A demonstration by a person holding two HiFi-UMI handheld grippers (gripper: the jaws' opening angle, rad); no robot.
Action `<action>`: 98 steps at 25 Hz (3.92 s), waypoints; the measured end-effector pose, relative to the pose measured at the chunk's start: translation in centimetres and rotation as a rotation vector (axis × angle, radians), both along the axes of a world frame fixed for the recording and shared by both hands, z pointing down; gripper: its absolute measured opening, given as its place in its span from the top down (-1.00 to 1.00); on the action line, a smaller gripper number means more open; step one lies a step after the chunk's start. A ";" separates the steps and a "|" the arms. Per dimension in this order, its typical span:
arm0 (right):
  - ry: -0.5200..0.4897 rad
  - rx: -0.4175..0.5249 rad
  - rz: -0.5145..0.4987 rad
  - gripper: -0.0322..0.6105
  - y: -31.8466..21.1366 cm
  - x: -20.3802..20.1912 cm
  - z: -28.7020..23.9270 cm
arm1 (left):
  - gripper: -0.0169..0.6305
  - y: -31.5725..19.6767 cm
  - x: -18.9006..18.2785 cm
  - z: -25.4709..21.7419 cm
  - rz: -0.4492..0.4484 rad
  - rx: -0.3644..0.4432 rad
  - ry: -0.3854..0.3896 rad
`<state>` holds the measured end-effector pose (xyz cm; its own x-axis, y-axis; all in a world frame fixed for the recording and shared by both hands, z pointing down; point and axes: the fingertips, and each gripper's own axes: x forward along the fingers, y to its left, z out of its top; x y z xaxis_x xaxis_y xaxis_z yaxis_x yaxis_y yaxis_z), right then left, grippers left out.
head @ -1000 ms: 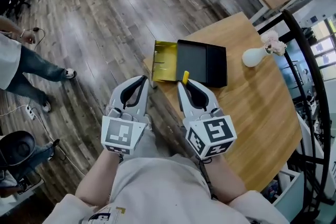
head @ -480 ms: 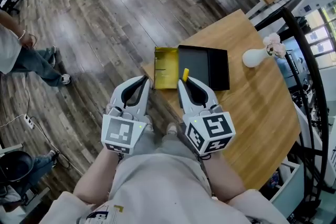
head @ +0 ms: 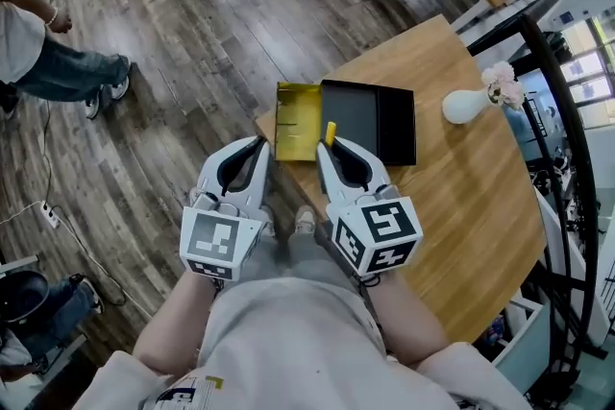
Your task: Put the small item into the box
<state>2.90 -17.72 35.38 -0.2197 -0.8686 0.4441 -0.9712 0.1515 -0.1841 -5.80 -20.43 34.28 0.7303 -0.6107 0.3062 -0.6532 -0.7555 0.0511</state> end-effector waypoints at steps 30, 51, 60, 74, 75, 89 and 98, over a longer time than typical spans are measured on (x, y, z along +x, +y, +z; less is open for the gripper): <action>-0.091 -0.395 -0.021 0.76 -7.8 -0.2 19.8 | 0.94 -7.9 2.3 18.3 -0.012 -0.314 -0.140; -0.110 -0.693 0.054 0.76 -9.2 -1.4 28.3 | 0.94 -10.1 1.5 24.9 -0.003 -0.441 -0.153; -0.105 -0.730 0.051 0.77 -9.7 -1.6 29.2 | 0.94 -9.6 1.8 26.3 0.004 -0.470 -0.161; -0.094 -0.604 0.011 0.77 -10.3 -1.6 25.4 | 0.94 -9.7 1.0 23.3 -0.004 -0.412 -0.161; -0.084 -0.582 0.009 0.80 -10.4 -1.5 24.6 | 0.94 -9.7 0.9 22.7 -0.006 -0.399 -0.160; 0.009 -0.245 -0.054 0.90 -9.4 -0.8 10.3 | 0.94 -7.6 0.7 10.9 0.005 -0.240 -0.127; 0.029 -0.049 -0.058 0.90 -6.4 -0.1 1.8 | 0.94 -4.7 1.1 1.7 0.003 -0.093 -0.042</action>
